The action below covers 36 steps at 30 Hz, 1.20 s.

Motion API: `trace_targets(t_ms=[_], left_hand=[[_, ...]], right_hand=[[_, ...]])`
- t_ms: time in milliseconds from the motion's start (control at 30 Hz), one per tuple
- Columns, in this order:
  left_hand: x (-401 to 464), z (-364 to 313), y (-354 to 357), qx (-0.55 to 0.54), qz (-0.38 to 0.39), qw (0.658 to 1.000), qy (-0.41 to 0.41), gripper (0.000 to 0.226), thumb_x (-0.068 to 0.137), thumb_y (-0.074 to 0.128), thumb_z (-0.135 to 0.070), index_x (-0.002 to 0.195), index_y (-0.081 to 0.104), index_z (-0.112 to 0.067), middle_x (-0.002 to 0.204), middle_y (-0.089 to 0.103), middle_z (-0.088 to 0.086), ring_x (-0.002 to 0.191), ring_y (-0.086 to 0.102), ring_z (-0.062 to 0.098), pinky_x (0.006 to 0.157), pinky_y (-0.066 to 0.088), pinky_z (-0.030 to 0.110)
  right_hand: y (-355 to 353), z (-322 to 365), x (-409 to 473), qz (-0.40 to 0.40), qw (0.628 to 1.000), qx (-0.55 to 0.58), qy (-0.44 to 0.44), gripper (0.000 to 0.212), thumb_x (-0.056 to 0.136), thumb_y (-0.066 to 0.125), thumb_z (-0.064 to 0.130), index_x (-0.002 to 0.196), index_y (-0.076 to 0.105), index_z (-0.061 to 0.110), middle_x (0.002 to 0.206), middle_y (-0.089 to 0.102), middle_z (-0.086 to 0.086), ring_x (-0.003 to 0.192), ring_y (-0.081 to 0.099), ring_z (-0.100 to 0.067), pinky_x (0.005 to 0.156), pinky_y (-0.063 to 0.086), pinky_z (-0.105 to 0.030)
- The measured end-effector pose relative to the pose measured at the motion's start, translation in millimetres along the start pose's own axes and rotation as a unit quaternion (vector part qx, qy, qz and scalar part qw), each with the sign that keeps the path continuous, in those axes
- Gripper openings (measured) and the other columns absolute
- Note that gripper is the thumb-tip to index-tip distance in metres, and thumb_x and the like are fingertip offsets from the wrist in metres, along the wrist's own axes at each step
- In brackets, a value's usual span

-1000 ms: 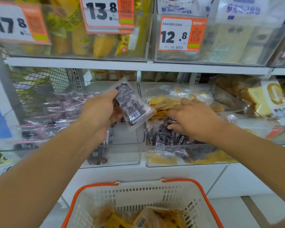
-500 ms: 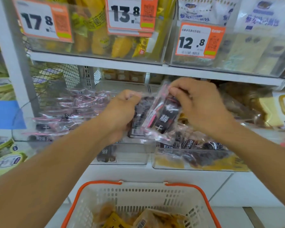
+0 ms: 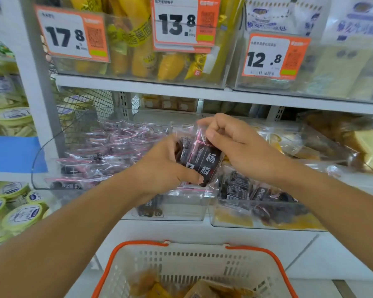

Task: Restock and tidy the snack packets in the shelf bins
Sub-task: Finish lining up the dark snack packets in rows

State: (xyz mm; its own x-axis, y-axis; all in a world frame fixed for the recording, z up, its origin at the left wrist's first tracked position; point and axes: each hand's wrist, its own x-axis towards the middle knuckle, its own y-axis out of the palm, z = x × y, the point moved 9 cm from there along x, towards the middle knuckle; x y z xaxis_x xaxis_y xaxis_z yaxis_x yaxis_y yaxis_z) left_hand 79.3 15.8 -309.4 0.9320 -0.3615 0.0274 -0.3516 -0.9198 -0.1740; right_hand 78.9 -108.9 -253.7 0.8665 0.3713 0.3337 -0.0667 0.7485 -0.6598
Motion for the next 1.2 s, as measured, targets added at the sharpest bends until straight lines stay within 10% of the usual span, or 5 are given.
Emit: trace_targets(t_ms=[200,367,667,933,1200], left_hand=[[-3.9,-17.4,-12.4,-0.025,-0.008,0.999,0.029,0.089,0.067,0.065,0.03,0.129,0.028,-0.023,0.119,0.055,0.013,0.104,0.064,0.028,0.07,0.062,0.045],[-2.2,-13.8,-10.5,0.004,0.018,1.0,0.024,0.089,0.068,0.065,0.03,0.123,0.024,-0.026,0.119,0.053,0.02,0.107,0.064,0.036,0.087,0.05,0.067],[-4.8,-13.9,-22.4,0.277,-0.023,0.953,0.118,0.085,0.058,0.095,-0.032,0.118,0.034,-0.036,0.101,0.06,-0.022,0.089,0.062,-0.008,0.066,0.049,0.007],[5.3,-8.1,-22.9,0.324,-0.013,0.934,0.154,0.068,0.072,0.088,-0.028,0.123,0.043,-0.028,0.099,0.062,-0.015,0.087,0.062,-0.005,0.067,0.049,0.007],[6.8,-5.3,-17.9,0.476,-0.004,0.866,0.155,0.077,0.073,0.075,-0.061,0.13,0.039,-0.024,0.115,0.056,-0.01,0.103,0.056,0.01,0.085,0.052,0.03]], right_hand=[[15.5,-4.7,2.0,0.198,0.979,0.024,0.037,0.103,0.076,0.088,0.022,0.153,0.021,0.041,0.157,0.04,-0.001,0.135,0.049,-0.007,0.104,0.051,-0.039],[16.0,9.0,15.0,0.14,0.99,-0.024,-0.019,0.076,0.062,0.096,0.01,0.125,0.056,0.022,0.122,0.066,0.006,0.116,0.063,-0.007,0.096,0.055,-0.035],[3.0,9.4,20.0,-0.023,0.999,0.0,-0.045,0.072,0.054,0.099,0.03,0.112,0.057,0.025,0.114,0.065,0.006,0.105,0.068,-0.015,0.087,0.059,-0.044],[8.5,30.5,18.3,-0.015,0.906,-0.419,-0.061,0.096,0.048,0.076,0.082,0.127,0.046,0.035,0.101,0.065,0.01,0.084,0.06,-0.013,0.072,0.05,-0.033],[8.0,26.7,17.8,0.02,0.975,-0.196,-0.104,0.071,0.056,0.096,0.038,0.114,0.057,0.027,0.098,0.069,0.011,0.084,0.068,-0.009,0.07,0.055,-0.036]])
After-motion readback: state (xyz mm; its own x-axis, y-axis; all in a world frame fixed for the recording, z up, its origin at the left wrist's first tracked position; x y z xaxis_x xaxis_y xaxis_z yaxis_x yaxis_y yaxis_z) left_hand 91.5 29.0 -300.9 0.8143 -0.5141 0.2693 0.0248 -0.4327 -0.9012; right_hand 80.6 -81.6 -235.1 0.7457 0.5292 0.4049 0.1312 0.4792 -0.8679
